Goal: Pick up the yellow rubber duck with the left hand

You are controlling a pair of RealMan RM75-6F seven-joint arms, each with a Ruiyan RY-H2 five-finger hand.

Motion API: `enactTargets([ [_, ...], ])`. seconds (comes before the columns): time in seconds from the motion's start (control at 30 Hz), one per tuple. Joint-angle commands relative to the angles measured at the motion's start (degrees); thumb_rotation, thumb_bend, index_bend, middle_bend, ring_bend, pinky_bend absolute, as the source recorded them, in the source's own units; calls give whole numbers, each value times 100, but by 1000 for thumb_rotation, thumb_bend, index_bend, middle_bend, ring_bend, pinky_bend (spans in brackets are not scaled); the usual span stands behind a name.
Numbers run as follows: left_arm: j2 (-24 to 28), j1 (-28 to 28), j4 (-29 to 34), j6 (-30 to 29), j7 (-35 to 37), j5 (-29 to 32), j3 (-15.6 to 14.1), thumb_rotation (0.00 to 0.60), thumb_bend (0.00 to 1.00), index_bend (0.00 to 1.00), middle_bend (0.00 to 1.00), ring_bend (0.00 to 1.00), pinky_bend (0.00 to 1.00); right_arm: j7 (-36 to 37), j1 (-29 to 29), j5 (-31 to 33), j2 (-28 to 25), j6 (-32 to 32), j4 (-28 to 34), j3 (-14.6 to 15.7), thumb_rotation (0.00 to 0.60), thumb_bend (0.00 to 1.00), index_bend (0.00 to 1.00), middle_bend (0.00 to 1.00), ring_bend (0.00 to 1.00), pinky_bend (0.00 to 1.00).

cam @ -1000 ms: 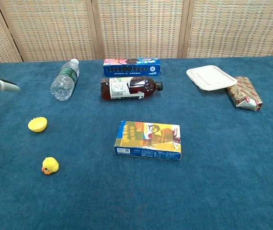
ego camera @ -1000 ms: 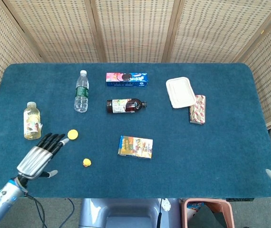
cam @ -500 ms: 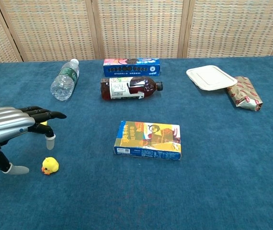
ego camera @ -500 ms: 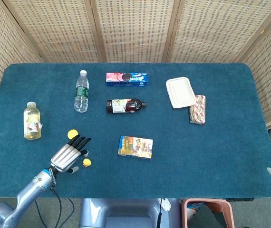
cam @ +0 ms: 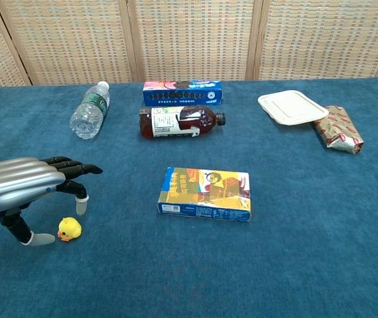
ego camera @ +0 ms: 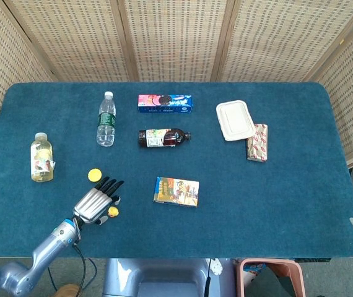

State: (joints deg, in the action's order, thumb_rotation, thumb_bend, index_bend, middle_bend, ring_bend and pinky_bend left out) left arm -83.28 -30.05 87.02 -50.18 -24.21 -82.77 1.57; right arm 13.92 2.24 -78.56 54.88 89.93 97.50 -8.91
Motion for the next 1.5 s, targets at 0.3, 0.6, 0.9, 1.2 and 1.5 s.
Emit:
enactTargets([
  [0.3, -100, -46, 60, -108, -375, 246, -15, 600, 319, 534, 0, 0, 0, 57, 8, 1, -11, -8, -27, -6, 600, 0, 0, 0, 0, 0],
  [0.6, 189, -145, 343, -292, -136, 485, 249, 600, 319, 534, 0, 0, 0, 67, 12, -10, -12, -16, -34, -1, 600, 0, 0, 0, 0, 0],
  [0.9, 526, -439, -30, -155, 488, 1674, 1084, 600, 325, 535, 0, 0, 0, 56, -4, -22, -6, -49, -15, 3, 600, 0, 0, 0, 0, 0],
  [1.2, 309, -616, -585, 194, 447, 2329, 931, 600, 326, 535, 0, 0, 0, 21, -40, 43, 16, -128, -30, -13, 600, 0, 0, 0, 0, 0],
  [1.5, 116, -722, -811, 217, 310, 2576, 809, 600, 325, 535, 0, 0, 0, 33, -35, 60, 19, -128, -42, -19, 600, 0, 0, 0, 0, 0],
])
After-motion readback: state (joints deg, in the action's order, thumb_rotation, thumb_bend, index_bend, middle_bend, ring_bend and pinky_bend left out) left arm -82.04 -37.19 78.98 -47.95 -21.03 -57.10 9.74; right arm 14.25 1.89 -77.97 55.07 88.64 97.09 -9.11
